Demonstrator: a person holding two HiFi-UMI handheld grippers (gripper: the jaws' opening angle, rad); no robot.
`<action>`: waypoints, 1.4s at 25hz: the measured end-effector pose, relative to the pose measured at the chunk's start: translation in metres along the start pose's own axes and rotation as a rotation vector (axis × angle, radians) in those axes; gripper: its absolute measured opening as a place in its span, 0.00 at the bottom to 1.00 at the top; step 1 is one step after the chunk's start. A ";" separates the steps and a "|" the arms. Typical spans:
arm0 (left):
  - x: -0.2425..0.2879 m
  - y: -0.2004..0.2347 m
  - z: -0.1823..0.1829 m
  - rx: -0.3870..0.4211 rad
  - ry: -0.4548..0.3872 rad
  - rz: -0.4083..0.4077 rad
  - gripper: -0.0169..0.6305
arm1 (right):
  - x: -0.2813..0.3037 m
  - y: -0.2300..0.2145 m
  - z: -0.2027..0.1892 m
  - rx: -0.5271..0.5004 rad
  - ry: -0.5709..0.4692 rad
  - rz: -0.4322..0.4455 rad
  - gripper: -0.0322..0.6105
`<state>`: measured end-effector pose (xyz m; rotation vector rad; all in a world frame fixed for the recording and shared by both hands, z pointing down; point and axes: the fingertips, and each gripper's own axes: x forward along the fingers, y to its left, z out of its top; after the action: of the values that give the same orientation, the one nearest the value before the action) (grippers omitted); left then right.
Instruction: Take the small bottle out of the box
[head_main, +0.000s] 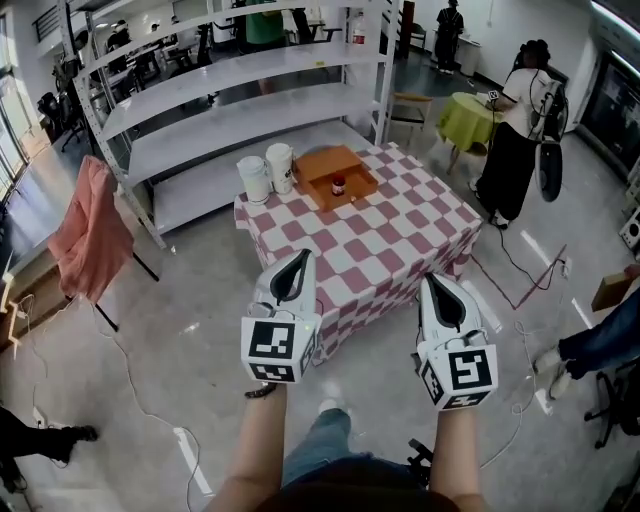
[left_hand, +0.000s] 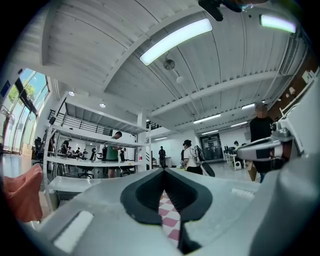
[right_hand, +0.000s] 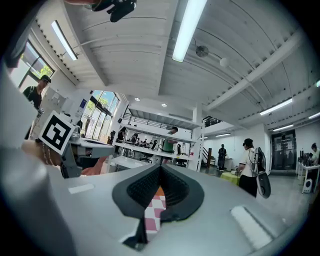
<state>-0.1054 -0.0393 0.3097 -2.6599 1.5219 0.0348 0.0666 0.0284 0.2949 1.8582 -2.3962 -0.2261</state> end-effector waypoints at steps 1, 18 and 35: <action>0.014 0.007 -0.001 0.002 0.002 -0.007 0.02 | 0.015 -0.004 0.000 0.000 0.001 -0.003 0.05; 0.164 0.090 -0.033 0.015 0.050 0.002 0.02 | 0.181 -0.066 -0.028 0.009 0.029 -0.015 0.05; 0.341 0.109 -0.104 -0.052 0.192 0.121 0.07 | 0.341 -0.177 -0.090 0.054 0.104 0.147 0.05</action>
<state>-0.0276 -0.3957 0.3874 -2.6749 1.7598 -0.1813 0.1656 -0.3502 0.3480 1.6599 -2.4757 -0.0514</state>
